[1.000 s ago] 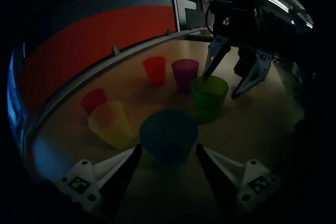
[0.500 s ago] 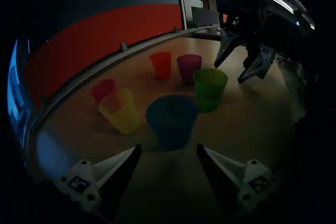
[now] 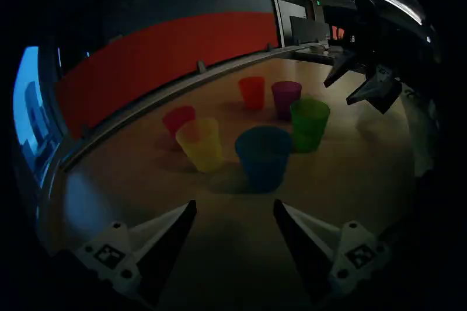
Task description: Pour water
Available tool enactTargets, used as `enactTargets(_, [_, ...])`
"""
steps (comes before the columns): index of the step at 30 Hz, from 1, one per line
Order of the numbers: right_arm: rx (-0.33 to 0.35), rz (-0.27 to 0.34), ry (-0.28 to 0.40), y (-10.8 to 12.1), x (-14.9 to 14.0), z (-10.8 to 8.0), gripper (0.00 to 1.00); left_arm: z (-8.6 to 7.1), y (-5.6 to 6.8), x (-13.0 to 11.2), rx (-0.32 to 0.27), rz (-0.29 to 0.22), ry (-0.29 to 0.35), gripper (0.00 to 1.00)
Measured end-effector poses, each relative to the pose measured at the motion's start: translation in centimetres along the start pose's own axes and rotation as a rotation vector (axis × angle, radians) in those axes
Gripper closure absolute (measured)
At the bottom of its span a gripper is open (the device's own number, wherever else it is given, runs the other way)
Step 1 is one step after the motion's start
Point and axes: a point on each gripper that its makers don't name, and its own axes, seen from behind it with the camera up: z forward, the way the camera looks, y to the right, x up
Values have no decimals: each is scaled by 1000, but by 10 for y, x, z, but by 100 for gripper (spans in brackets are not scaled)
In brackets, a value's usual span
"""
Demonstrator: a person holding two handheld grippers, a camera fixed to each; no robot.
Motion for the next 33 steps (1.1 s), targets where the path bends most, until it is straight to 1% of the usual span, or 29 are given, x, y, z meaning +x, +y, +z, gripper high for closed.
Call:
enactTargets(5, [-80,62,42,16,9,-12,0,-13,-12,1,63,-34,25,2])
enactTargets(8, [-128,90,67,25,13,-19,0,-19,-21,3,104,-61,50,2])
enactTargets(14, [-222,111,98,42,19,-33,0,-33,-44,9,192,-131,103,2])
enactTargets(22, [-324,159,162,61,33,-47,0,-54,-70,30,288,-199,203,2])
enactTargets(25, [-389,182,194,75,39,-54,0,-65,-80,39,334,-231,251,2])
enactTargets(29, [-500,215,233,97,42,-67,0,-79,-91,52,396,-277,323,2])
enactTargets(33, [-576,230,269,111,44,-79,0,-88,-97,61,432,-313,377,2])
